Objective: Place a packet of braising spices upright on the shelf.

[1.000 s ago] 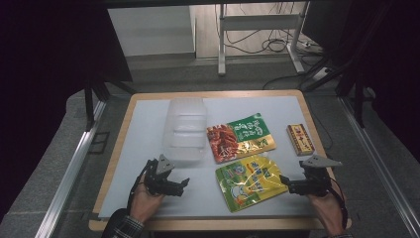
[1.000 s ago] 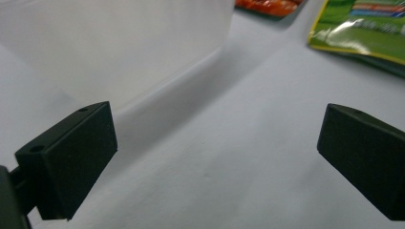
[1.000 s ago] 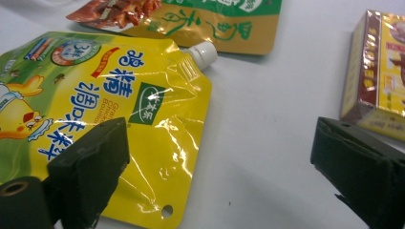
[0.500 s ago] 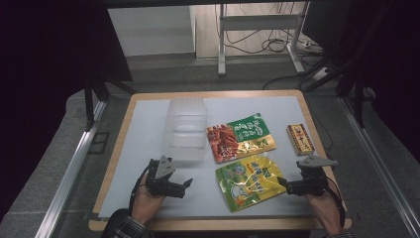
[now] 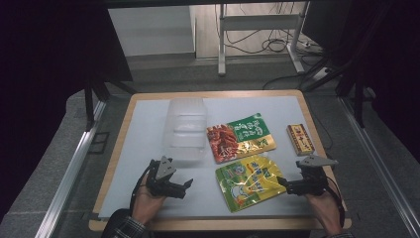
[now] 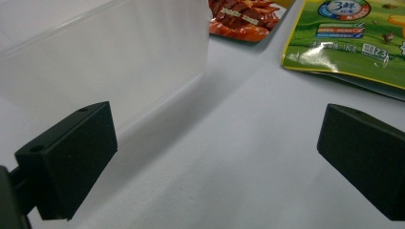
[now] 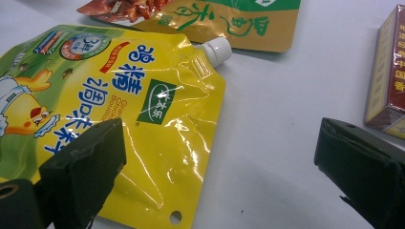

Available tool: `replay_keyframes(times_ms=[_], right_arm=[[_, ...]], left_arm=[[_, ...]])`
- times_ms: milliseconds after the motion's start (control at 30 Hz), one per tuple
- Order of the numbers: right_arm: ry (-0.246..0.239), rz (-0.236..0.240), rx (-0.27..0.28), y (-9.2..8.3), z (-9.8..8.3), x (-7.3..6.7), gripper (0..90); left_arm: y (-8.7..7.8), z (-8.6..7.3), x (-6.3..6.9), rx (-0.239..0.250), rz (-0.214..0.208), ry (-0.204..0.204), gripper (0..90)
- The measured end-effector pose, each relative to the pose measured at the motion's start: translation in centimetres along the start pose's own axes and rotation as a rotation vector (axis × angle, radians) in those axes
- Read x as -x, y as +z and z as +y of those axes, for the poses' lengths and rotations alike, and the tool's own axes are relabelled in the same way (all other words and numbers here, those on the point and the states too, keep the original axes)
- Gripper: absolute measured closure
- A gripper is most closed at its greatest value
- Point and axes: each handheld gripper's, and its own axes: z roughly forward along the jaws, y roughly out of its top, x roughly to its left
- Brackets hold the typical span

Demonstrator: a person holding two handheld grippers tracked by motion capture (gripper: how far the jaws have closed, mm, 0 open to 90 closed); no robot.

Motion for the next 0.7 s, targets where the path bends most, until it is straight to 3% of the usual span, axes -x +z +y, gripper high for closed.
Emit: replay_keyframes(times_ms=[200, 700], right_arm=[[0.004, 0.001, 0.005, -0.06, 0.04, 0.0, 3.7], [0.01, 0.004, 0.019, -0.07, 0.16, -0.09, 3.7]], left_arm=[[0.04, 0.07, 0.01, -0.005, -0.013, -0.02, 0.0], [0.39, 0.75, 0.93, 0.011, -0.061, -0.014, 0.0]])
